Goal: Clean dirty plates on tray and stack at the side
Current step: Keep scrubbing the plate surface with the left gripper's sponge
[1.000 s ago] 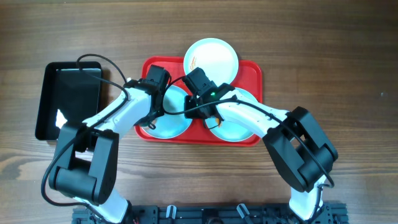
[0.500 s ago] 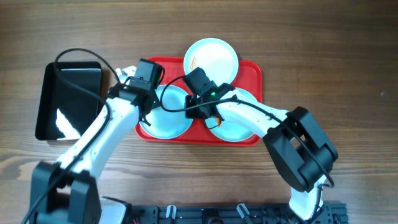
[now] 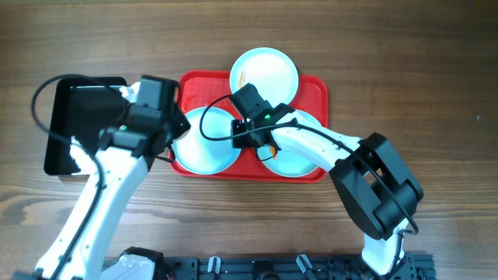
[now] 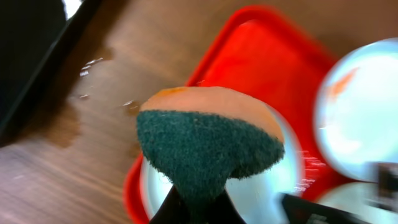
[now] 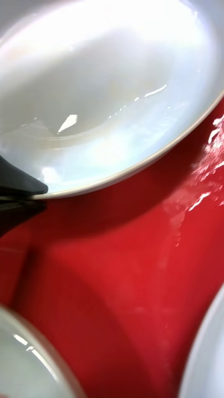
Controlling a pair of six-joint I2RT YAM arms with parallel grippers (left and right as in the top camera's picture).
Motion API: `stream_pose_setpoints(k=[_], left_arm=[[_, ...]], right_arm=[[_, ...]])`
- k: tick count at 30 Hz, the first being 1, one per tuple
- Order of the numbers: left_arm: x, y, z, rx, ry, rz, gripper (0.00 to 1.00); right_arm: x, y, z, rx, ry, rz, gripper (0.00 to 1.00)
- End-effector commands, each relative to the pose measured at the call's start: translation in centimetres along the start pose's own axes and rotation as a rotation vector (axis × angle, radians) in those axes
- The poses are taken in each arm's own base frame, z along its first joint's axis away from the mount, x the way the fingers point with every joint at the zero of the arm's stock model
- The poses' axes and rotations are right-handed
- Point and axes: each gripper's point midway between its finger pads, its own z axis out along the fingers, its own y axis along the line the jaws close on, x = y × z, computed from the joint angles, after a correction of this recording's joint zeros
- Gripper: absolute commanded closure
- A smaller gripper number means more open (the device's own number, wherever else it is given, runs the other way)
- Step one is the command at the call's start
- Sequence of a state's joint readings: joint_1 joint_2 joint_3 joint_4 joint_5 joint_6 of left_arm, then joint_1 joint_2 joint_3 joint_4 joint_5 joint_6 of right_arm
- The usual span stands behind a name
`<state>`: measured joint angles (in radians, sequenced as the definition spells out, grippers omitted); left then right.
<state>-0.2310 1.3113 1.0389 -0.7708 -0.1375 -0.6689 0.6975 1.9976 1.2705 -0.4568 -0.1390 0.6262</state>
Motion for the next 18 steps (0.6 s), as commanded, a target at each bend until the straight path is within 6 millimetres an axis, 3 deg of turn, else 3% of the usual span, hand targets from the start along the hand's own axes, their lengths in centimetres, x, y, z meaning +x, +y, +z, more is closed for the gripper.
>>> stream_pose_setpoints(k=[1, 5, 10, 18], left_arm=[[2.0, -4.3, -1.1, 0.239, 0.130, 0.045, 0.96], [3.8, -4.8, 0.6, 0.216, 0.199, 0.076, 0.96], [6.3, -5.1, 4.1, 0.155, 0.293, 0.112, 0.96], [8.8, -5.1, 8.9, 0.098, 0.376, 0.135, 0.96]], right_arm=[[0.3, 1.5, 0.3, -0.072, 0.033, -0.038, 0.96], [0.5, 1.4, 0.4, -0.070, 0.042, -0.034, 0.95], [0.5, 1.3, 0.4, -0.068, 0.043, -0.035, 0.96], [0.1, 0.8, 0.4, -0.037, 0.021, -0.034, 0.96]])
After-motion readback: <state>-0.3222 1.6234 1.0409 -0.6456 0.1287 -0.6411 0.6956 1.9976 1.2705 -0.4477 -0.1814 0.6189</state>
